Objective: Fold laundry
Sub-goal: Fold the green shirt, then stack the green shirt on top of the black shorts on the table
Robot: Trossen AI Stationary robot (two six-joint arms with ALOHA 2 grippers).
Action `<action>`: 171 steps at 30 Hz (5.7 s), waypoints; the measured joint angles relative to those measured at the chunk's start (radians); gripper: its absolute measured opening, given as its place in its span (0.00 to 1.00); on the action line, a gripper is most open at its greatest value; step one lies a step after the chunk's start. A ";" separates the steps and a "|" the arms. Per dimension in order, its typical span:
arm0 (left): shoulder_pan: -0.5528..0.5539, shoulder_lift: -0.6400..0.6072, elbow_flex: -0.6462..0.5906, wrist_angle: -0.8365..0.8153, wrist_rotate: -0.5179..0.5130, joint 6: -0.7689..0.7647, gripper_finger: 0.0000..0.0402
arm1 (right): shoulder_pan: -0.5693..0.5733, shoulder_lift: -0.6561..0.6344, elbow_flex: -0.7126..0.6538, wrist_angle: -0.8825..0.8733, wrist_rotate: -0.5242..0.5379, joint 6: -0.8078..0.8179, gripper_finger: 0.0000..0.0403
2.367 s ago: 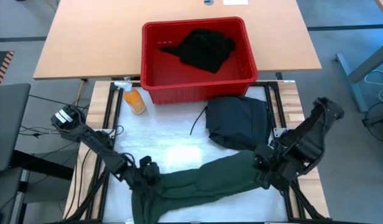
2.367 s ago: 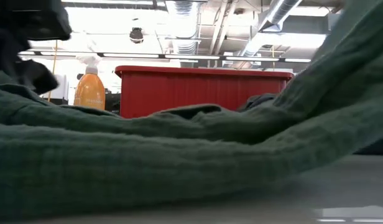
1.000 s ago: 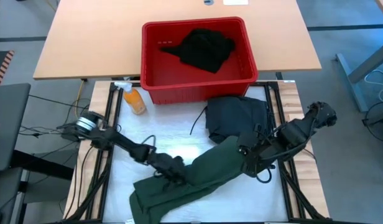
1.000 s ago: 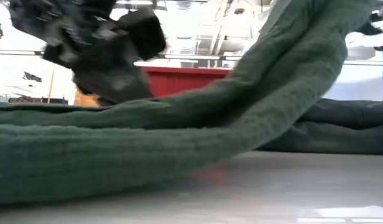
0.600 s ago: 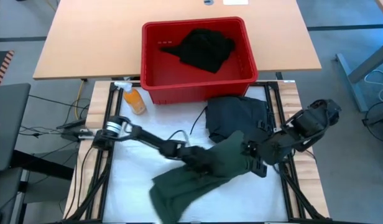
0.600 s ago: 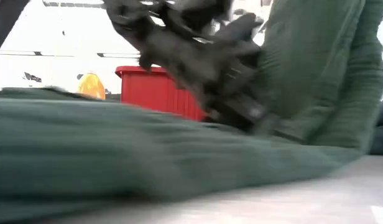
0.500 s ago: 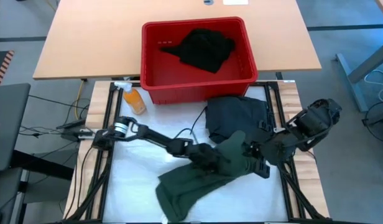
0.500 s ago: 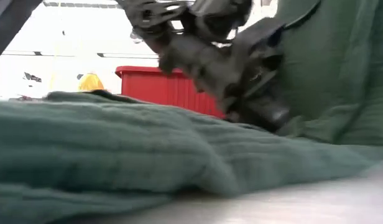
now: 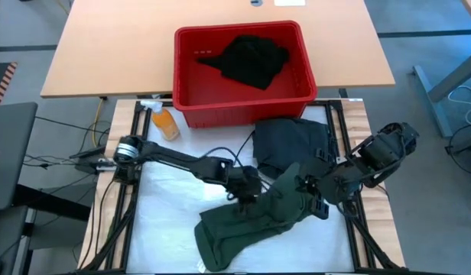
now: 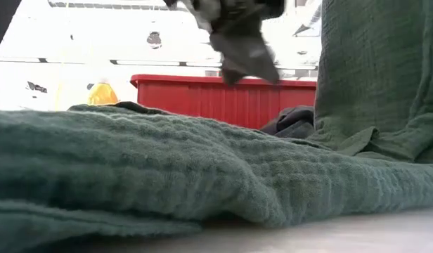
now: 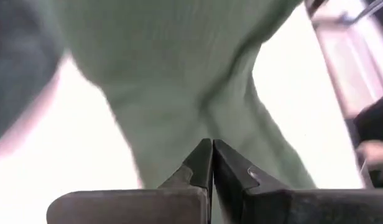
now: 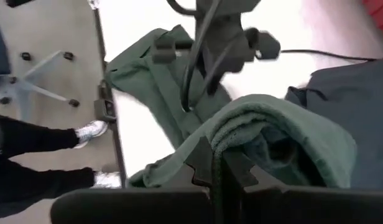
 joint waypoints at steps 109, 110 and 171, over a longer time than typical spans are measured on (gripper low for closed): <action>-0.314 -0.499 -0.807 0.437 -0.428 -0.558 0.57 | -0.067 -0.106 -1.323 1.279 0.055 0.547 0.61; -0.312 -0.498 -0.807 0.422 -0.422 -0.563 0.57 | -0.066 -0.106 -1.325 1.267 0.054 0.549 0.61; -0.350 -0.684 -0.810 0.461 -0.333 -0.543 0.57 | -0.209 0.071 -0.643 0.859 -0.150 -0.401 0.08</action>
